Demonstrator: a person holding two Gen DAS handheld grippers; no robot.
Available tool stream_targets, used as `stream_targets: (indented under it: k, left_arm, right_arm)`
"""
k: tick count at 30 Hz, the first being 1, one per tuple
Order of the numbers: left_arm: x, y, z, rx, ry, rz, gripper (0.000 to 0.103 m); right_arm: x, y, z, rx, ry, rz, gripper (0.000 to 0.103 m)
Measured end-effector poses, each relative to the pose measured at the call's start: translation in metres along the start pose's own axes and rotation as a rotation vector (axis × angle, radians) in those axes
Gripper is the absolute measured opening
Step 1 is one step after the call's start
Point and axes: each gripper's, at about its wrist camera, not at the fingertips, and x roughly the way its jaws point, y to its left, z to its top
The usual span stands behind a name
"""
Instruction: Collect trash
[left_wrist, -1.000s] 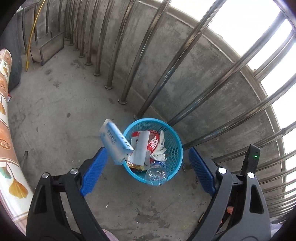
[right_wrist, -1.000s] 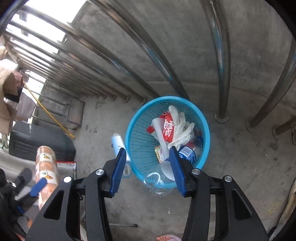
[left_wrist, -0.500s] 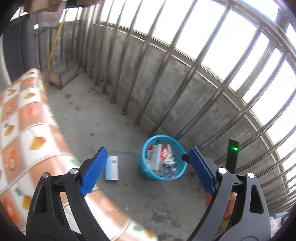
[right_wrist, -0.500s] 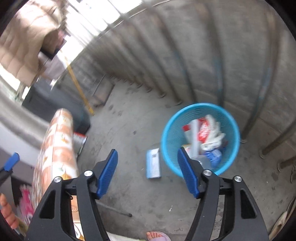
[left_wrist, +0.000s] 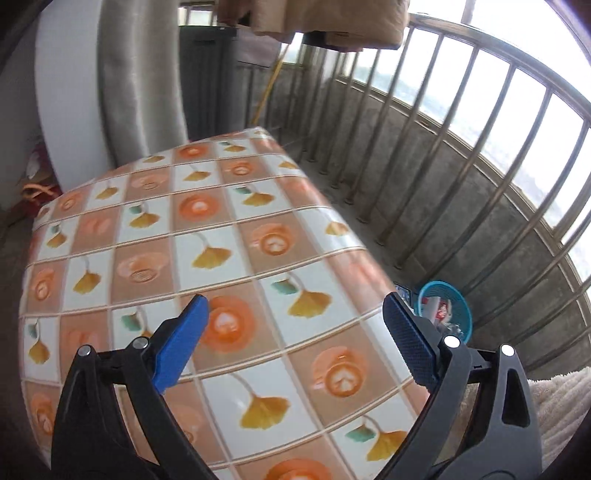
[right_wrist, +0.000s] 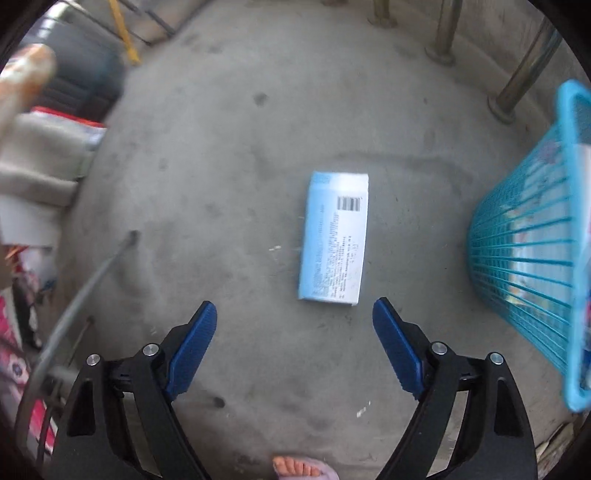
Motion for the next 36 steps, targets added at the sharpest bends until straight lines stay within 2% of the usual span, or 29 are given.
stream_targets:
  k: [4, 7, 10, 15, 19, 21, 22, 24, 27, 30, 34, 36]
  left_arm:
    - [-0.011, 0.041, -0.02, -0.069, 0.005, 0.105, 0.093]
    - [-0.013, 0.064, -0.03, -0.129, 0.034, 0.138, 0.094]
    - [-0.011, 0.076, -0.036, -0.185, 0.049, 0.155, 0.094]
    - [-0.007, 0.08, -0.038, -0.222, 0.036, 0.133, 0.094]
    - [-0.003, 0.077, -0.036, -0.212, 0.029, 0.121, 0.094]
    - [-0.001, 0.076, -0.037, -0.198, 0.033, 0.118, 0.094]
    - [0.0, 0.075, -0.037, -0.193, 0.038, 0.117, 0.094]
    - [0.002, 0.074, -0.038, -0.187, 0.043, 0.115, 0.094]
    - [0.002, 0.072, -0.039, -0.172, 0.038, 0.104, 0.094]
    - [0.002, 0.07, -0.04, -0.157, 0.028, 0.088, 0.094]
    - [0.002, 0.069, -0.041, -0.145, 0.023, 0.05, 0.094]
    - [0.003, 0.067, -0.042, -0.135, 0.021, 0.027, 0.094]
  right_arm:
    - [0.062, -0.002, 0.018, 0.069, 0.06, -0.083, 0.085]
    - [0.09, -0.006, 0.026, 0.109, 0.076, -0.149, 0.086]
    - [0.11, -0.006, 0.028, 0.106, 0.106, -0.173, 0.086]
    - [0.126, -0.01, 0.027, 0.099, 0.113, -0.192, 0.086]
    - [0.128, -0.013, 0.027, 0.108, 0.111, -0.188, 0.087]
    - [0.123, -0.012, 0.028, 0.098, 0.103, -0.219, 0.079]
    - [0.119, -0.013, 0.027, 0.104, 0.091, -0.223, 0.07]
    - [0.115, -0.019, 0.025, 0.13, 0.095, -0.194, 0.069]
    - [0.091, -0.028, 0.017, 0.16, 0.043, -0.184, 0.069]
    - [0.03, -0.029, 0.001, 0.182, -0.058, -0.068, 0.068]
    - [-0.112, -0.017, -0.046, 0.096, -0.259, 0.111, 0.069]
    - [-0.17, -0.021, -0.064, 0.067, -0.35, 0.12, 0.069]
